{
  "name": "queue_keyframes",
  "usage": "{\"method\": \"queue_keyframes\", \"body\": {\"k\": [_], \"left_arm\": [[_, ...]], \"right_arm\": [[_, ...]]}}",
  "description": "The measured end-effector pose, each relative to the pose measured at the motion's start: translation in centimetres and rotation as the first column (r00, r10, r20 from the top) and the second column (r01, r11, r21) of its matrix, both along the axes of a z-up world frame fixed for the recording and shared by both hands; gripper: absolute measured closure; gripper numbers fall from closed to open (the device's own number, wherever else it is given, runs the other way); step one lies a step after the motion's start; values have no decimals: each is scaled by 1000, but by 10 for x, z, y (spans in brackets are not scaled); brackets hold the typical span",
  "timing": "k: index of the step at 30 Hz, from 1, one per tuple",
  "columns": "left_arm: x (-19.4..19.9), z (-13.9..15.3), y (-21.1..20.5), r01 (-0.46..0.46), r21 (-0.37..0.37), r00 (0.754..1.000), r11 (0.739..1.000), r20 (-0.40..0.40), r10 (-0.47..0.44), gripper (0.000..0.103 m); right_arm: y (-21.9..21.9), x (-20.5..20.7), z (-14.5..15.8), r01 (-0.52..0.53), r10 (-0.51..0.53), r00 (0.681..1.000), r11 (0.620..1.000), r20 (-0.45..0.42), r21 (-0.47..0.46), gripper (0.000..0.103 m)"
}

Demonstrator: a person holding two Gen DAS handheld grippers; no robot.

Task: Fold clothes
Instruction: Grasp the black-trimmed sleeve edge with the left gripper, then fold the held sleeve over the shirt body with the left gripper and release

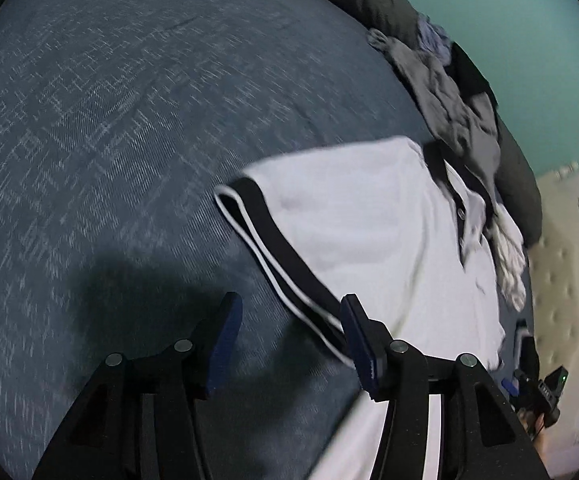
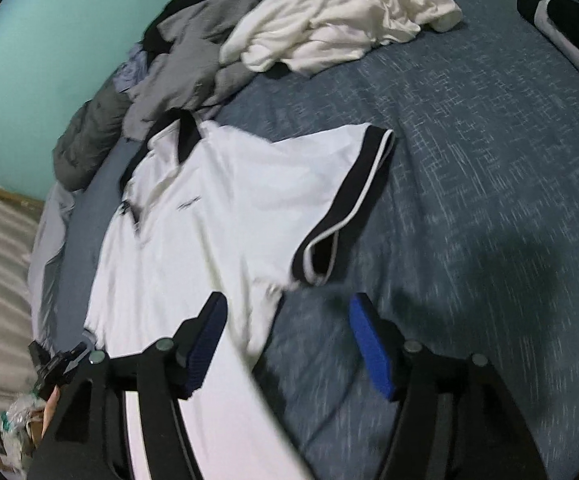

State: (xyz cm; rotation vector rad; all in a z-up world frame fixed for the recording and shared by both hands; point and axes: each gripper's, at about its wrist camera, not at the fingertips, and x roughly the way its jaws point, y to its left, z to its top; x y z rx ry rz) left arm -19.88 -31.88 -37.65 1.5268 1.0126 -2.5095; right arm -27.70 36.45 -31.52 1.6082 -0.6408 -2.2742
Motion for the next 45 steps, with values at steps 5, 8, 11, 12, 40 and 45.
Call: {"method": "queue_keyframes", "body": {"k": [5, 8, 11, 12, 40, 45], "left_arm": [[-12, -5, -9, -19, -29, 999, 999, -42, 18, 49], [-19, -6, -17, -26, -49, 997, 998, -73, 22, 52], [-31, -7, -22, -25, -80, 997, 996, -77, 19, 71], [-35, -8, -24, -23, -91, 997, 996, -77, 16, 85], [-85, 25, -95, -39, -216, 993, 976, -113, 15, 98], [-94, 24, -105, -46, -211, 993, 976, -115, 22, 99]], "right_arm": [[10, -28, -19, 53, -53, 999, 998, -14, 18, 38], [21, -43, -26, 97, -95, 994, 995, -47, 31, 38], [30, -51, -30, 128, -126, 989, 992, -71, 24, 38], [32, -54, -32, 134, -132, 988, 991, -78, 20, 38], [80, -100, -12, 244, -222, 951, 966, -215, 81, 102], [83, -108, -14, 273, -253, 945, 959, -209, 75, 102]]}}
